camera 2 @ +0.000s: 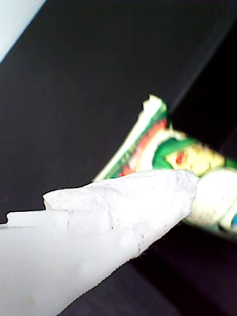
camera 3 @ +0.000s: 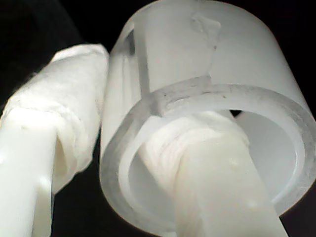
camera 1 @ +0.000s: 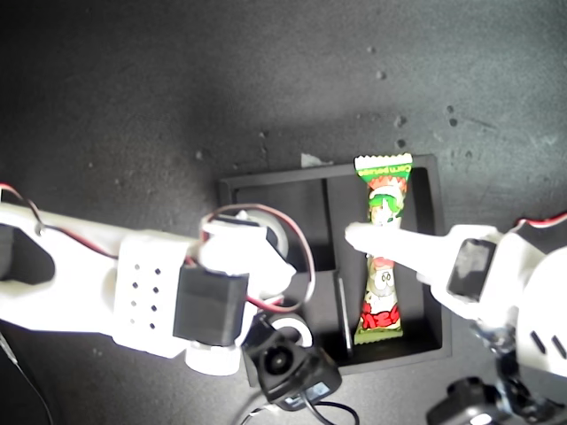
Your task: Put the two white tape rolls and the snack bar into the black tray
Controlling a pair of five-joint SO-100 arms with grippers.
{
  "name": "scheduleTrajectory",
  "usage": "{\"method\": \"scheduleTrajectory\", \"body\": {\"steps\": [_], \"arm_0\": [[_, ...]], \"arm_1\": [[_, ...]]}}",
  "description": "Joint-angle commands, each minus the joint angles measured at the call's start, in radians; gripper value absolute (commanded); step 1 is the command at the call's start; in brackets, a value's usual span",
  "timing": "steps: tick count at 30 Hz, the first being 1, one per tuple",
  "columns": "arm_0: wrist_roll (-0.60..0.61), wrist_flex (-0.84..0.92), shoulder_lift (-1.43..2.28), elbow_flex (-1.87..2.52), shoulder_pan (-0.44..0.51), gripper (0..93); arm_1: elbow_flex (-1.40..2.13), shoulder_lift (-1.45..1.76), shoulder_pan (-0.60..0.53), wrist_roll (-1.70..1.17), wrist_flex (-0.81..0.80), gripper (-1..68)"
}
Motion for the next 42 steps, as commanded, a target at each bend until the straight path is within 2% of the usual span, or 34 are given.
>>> {"method": "scheduleTrajectory", "body": {"steps": [1, 3, 4, 7, 10, 14, 18, 21, 27, 34, 38, 42], "arm_0": [[0.017, 0.017, 0.000, -0.129, 0.000, 0.0], [0.020, 0.017, -0.009, -0.138, -0.009, 0.0], [0.020, 0.017, -0.017, -0.138, -0.012, 0.0], [0.025, 0.017, -0.051, -0.138, -0.009, 0.8], [0.017, 0.017, -0.067, -0.132, -0.002, 10.4], [0.009, 0.018, -0.014, -0.072, -0.018, 15.4], [0.035, 0.018, 0.170, 0.061, -0.077, 13.6], [0.023, 0.018, 0.419, 0.238, -0.133, 7.6], [-0.054, 0.005, 1.023, 0.669, -0.186, 4.5], [-0.175, -0.235, 1.809, 1.513, -0.115, 2.6], [-0.298, -0.407, 2.151, 1.991, 0.000, 0.4], [-0.387, -0.554, 2.293, 2.303, 0.092, 0.1]], "arm_1": [[-0.210, 0.014, -0.018, 0.044, 0.046, 15.4], [-0.278, 0.014, -0.017, 0.083, 0.083, 0.9], [-0.311, 0.014, -0.017, 0.094, 0.097, -0.3], [-0.426, 0.014, -0.029, 0.135, 0.123, -0.5], [-0.568, 0.014, -0.038, 0.169, 0.163, -0.5], [-0.721, 0.014, -0.021, 0.245, 0.258, -0.6], [-0.738, 0.040, 0.052, 0.414, 0.325, -0.7], [-0.721, 0.069, 0.121, 0.541, 0.325, -0.7], [-0.259, 0.402, 0.282, 0.784, 0.322, -0.7], [0.431, 0.904, 0.296, 0.790, 0.304, -0.7], [1.146, 1.328, 0.187, 0.747, -0.003, -0.7], [1.721, 1.706, 0.117, 0.769, -0.225, -0.7]]}}
